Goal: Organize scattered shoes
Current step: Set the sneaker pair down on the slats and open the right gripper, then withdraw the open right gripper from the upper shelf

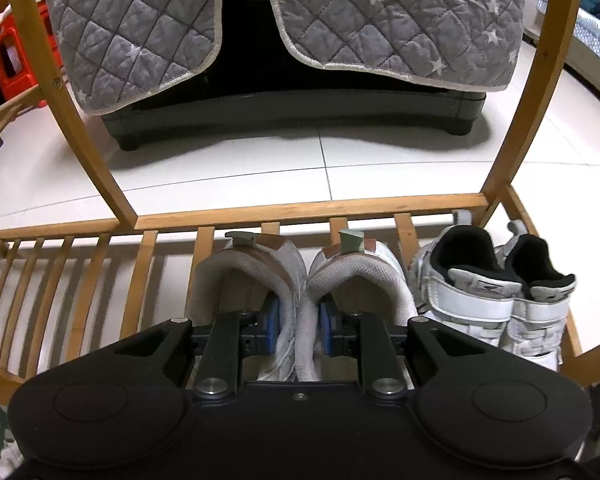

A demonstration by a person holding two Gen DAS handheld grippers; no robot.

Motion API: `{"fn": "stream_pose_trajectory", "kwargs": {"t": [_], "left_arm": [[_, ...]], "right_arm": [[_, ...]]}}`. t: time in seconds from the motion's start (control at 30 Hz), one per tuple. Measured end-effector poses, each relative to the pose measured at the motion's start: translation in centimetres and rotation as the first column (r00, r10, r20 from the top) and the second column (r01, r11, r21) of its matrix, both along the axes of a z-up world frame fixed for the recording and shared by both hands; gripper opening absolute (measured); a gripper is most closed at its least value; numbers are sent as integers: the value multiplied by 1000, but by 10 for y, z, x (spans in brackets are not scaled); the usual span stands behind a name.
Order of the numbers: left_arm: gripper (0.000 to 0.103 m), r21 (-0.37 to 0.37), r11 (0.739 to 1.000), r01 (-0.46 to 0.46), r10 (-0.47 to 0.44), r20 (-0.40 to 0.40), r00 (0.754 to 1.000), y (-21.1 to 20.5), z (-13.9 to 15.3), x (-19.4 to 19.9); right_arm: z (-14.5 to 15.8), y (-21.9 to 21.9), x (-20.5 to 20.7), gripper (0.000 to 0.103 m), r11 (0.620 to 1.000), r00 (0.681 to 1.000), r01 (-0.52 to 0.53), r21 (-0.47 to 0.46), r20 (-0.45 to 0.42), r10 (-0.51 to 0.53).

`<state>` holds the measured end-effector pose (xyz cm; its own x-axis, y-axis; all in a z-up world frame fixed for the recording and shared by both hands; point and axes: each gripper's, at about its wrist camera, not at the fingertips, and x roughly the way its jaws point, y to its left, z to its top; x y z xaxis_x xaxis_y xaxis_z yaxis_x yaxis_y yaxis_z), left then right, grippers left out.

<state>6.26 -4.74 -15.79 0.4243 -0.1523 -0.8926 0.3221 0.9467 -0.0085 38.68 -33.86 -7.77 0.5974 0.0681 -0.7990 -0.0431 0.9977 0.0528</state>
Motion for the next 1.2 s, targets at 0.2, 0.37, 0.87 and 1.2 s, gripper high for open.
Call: {"fn": "stream_pose_trajectory", "kwargs": {"t": [0.2, 0.37, 0.87, 1.2], "left_arm": [[103, -1, 1000, 0, 0, 2, 1000, 0, 0, 1], [103, -1, 1000, 0, 0, 3, 1000, 0, 0, 0], [103, -2, 1000, -5, 5, 4, 1000, -3, 0, 5], [103, -2, 1000, -6, 6, 7, 1000, -1, 1, 1]], "right_arm": [[-5, -5, 9, 23, 999, 999, -10, 44, -39, 11], [-4, -1, 8, 24, 998, 998, -39, 49, -42, 41], [22, -20, -30, 36, 995, 998, -55, 81, 30, 53], [16, -39, -63, 38, 995, 999, -45, 94, 12, 44]]}}
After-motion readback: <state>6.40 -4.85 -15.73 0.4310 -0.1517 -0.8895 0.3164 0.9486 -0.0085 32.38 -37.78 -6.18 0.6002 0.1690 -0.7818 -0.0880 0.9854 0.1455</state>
